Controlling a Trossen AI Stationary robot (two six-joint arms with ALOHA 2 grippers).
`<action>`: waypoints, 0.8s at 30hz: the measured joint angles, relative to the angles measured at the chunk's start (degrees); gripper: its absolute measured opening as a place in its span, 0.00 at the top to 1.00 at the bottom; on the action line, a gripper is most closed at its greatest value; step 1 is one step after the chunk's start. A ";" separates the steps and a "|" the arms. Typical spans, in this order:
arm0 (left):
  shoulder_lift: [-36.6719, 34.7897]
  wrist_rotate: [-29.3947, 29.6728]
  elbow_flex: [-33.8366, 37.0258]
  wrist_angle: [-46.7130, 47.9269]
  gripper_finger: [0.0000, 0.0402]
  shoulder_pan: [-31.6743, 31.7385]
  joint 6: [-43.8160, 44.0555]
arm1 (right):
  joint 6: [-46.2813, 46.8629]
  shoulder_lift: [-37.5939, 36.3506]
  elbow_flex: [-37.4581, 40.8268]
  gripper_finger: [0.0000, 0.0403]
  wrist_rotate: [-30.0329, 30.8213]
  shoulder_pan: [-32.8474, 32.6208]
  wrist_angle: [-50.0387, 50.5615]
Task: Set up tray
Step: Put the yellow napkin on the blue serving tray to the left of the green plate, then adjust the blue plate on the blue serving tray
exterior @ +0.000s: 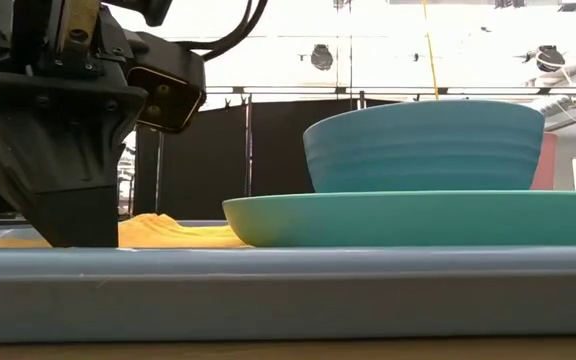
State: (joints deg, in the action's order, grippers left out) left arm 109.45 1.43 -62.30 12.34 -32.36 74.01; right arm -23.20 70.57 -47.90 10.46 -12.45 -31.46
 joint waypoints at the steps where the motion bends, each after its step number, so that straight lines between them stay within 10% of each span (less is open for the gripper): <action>1: 0.00 -0.05 0.00 0.28 0.99 0.00 -0.13 | 0.00 0.00 0.00 0.68 0.00 -0.01 0.01; 24: -8.19 13.95 0.13 2.17 0.92 -2.62 -18.34 | -1.53 0.00 0.00 0.68 0.00 0.25 -1.95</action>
State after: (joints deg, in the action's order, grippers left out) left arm 101.26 15.38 -62.17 14.51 -34.98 55.67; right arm -24.73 70.57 -47.90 10.46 -12.21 -33.41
